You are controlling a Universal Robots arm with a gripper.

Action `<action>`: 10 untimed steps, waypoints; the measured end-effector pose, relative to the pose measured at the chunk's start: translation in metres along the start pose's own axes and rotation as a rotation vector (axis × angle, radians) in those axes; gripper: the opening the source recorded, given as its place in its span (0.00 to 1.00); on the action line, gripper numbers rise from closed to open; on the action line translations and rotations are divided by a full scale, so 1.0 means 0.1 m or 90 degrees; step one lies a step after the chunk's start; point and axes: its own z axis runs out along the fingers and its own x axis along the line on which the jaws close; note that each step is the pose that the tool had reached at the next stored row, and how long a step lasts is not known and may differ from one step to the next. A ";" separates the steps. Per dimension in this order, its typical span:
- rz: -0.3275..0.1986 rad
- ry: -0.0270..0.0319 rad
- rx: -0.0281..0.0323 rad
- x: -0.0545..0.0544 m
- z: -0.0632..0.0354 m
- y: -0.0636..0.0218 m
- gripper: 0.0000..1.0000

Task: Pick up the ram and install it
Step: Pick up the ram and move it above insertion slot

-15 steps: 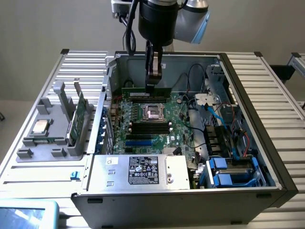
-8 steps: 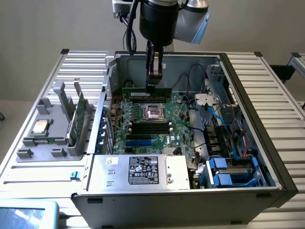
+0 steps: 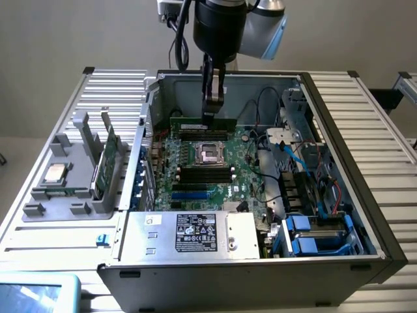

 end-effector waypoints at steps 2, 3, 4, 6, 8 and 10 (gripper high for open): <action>0.005 -0.0006 0.0003 -0.01 0.000 -0.014 0.11; 0.007 -0.0006 0.0003 -0.01 -0.001 -0.019 0.11; 0.008 -0.0008 0.0004 -0.02 0.000 -0.023 0.11; 0.010 -0.0010 0.0005 -0.05 0.002 -0.031 0.11; 0.010 -0.0011 0.0005 -0.08 0.005 -0.037 0.11; 0.011 -0.0011 0.0006 -0.12 0.008 -0.042 0.11</action>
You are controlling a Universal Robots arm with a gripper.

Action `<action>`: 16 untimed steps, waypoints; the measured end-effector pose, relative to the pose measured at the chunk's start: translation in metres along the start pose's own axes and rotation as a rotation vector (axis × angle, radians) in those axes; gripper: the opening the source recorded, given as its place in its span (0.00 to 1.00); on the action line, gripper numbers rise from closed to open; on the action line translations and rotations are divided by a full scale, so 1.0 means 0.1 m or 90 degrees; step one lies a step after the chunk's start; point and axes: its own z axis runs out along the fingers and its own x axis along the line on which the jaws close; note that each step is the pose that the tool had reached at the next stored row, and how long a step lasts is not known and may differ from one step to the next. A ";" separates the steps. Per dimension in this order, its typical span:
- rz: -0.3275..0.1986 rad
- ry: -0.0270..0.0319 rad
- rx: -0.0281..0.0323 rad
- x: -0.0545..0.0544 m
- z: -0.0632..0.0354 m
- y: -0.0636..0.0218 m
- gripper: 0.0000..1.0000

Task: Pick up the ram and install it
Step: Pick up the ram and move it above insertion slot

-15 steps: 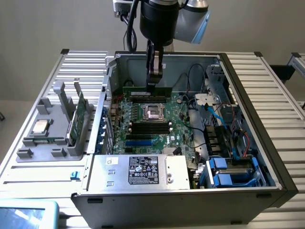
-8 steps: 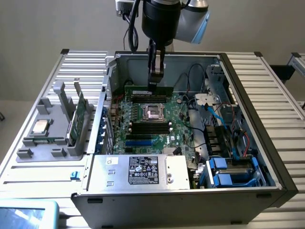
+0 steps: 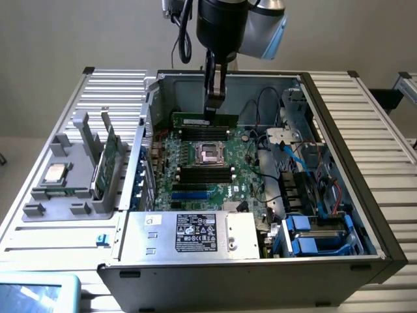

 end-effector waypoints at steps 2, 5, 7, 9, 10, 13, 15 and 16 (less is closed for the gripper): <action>0.000 0.0000 0.0000 -0.04 0.003 -0.005 0.11; 0.001 -0.0001 0.0000 -0.09 0.008 -0.012 0.11; 0.002 -0.0001 0.0001 -0.12 0.010 -0.017 0.11; 0.002 -0.0001 0.0000 -0.14 0.011 -0.019 0.11; 0.002 -0.0001 0.0001 -0.14 0.011 -0.019 0.11; 0.002 -0.0002 0.0001 -0.14 0.011 -0.018 0.11; 0.002 -0.0002 0.0001 -0.14 0.011 -0.018 0.11; 0.002 -0.0002 0.0001 -0.14 0.011 -0.018 0.11</action>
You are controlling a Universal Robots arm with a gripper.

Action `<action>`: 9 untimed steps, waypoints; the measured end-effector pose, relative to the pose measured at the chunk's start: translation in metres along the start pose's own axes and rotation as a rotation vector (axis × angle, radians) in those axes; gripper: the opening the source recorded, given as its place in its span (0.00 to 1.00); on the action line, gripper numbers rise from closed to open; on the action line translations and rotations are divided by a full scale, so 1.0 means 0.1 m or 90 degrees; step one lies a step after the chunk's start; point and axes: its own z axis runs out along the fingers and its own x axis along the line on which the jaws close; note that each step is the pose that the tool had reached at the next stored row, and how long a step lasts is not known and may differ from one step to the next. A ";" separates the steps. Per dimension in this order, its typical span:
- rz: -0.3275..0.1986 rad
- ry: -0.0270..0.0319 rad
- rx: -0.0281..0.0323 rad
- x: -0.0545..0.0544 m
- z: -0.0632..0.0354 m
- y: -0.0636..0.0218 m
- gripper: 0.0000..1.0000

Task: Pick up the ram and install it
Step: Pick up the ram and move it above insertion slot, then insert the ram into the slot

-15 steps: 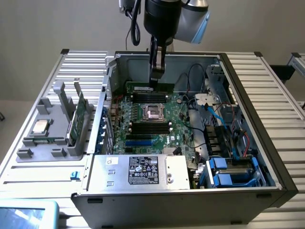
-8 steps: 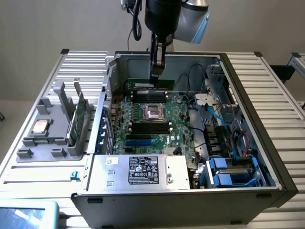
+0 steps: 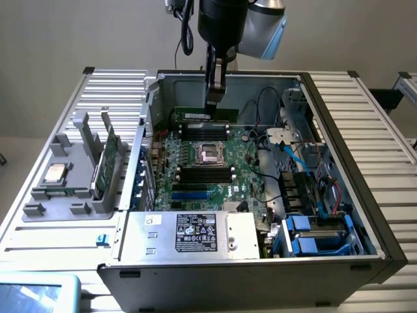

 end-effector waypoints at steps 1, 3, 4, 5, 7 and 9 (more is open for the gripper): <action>0.000 0.0000 0.0000 0.00 0.000 0.000 0.11; 0.000 0.0000 0.0000 0.00 0.000 0.000 0.11; 0.000 0.0000 0.0000 0.00 0.000 0.000 0.11; 0.000 0.0000 0.0000 0.00 0.000 0.000 0.11; 0.000 0.0000 0.0000 0.00 0.000 0.000 0.11; 0.000 0.0000 0.0000 0.00 0.000 0.000 0.11</action>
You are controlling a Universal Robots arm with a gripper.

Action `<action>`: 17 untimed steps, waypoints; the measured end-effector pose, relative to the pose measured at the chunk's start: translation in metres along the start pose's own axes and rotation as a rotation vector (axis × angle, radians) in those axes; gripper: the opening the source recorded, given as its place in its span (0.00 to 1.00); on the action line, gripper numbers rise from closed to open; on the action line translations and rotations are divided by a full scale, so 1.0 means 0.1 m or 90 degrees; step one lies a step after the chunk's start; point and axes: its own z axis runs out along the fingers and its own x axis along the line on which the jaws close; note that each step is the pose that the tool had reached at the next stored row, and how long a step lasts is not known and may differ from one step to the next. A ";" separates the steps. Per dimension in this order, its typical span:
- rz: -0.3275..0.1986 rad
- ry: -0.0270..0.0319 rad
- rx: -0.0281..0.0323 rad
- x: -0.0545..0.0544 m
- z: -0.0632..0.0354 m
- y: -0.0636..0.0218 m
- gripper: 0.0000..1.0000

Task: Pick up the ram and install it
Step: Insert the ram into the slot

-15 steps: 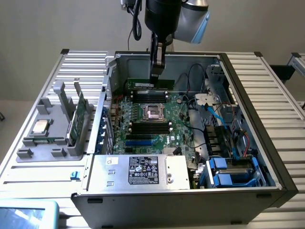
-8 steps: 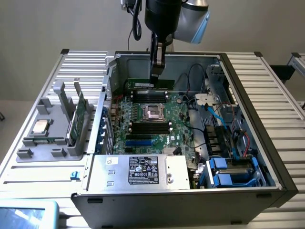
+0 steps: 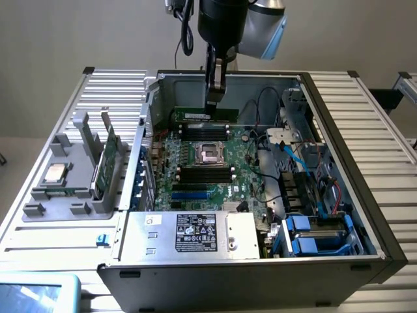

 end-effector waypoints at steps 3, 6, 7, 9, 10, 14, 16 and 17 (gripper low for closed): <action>0.000 0.0000 0.0000 0.00 0.000 0.000 0.11; 0.000 0.0000 0.0000 0.00 0.000 0.000 0.11; 0.000 0.0000 0.0000 0.00 0.000 0.000 0.11; 0.000 0.0000 0.0000 0.00 0.000 0.000 0.11; 0.000 0.0000 0.0000 0.00 0.001 0.000 0.11; 0.000 0.0002 0.0000 0.00 0.063 -0.006 0.11; 0.000 0.0001 0.0001 0.00 0.100 -0.009 0.11; 0.000 0.0001 0.0000 0.00 0.118 -0.011 0.11</action>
